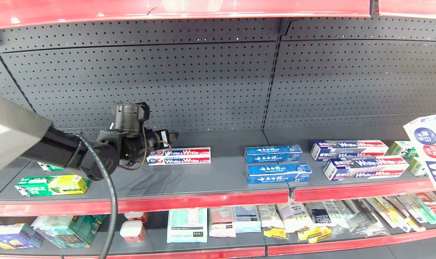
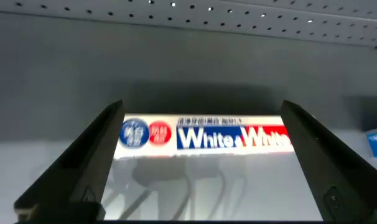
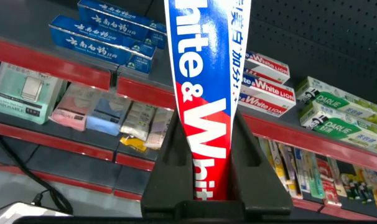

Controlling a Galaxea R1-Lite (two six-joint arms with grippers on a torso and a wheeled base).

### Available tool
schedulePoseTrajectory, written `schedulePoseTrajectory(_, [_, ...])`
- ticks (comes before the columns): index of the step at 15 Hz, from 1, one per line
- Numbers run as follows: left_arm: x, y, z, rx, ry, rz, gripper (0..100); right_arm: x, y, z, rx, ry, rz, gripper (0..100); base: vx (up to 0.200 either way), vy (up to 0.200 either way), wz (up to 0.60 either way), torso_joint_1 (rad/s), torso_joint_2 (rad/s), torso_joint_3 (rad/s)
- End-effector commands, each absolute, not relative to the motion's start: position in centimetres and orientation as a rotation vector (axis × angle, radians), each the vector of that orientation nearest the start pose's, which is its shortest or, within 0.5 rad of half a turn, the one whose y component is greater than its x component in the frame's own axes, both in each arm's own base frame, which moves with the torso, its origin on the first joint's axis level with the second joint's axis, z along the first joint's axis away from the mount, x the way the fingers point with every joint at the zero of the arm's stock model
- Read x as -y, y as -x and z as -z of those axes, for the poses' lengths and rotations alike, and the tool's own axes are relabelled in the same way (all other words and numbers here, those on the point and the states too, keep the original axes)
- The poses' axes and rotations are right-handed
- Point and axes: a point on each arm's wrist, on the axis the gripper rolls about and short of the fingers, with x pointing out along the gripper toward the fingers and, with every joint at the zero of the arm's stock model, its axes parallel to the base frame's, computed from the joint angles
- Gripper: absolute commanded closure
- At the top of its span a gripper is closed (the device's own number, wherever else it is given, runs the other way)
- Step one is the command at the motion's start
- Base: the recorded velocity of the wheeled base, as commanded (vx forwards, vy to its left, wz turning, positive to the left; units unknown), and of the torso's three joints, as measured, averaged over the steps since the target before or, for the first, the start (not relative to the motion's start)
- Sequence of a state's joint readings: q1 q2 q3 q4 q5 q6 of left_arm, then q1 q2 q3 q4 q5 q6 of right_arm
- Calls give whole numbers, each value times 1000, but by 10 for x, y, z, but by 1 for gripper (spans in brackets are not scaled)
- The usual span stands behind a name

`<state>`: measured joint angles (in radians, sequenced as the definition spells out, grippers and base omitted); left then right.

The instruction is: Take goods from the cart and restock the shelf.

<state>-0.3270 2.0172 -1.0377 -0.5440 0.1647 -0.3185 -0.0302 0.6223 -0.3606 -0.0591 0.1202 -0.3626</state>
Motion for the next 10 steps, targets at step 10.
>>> schedulePoseTrajectory(10, [144,-415,-92,-504,197,151,0,-1,-41,-173,-196,347,-127,100,0,0,0,0,0,0])
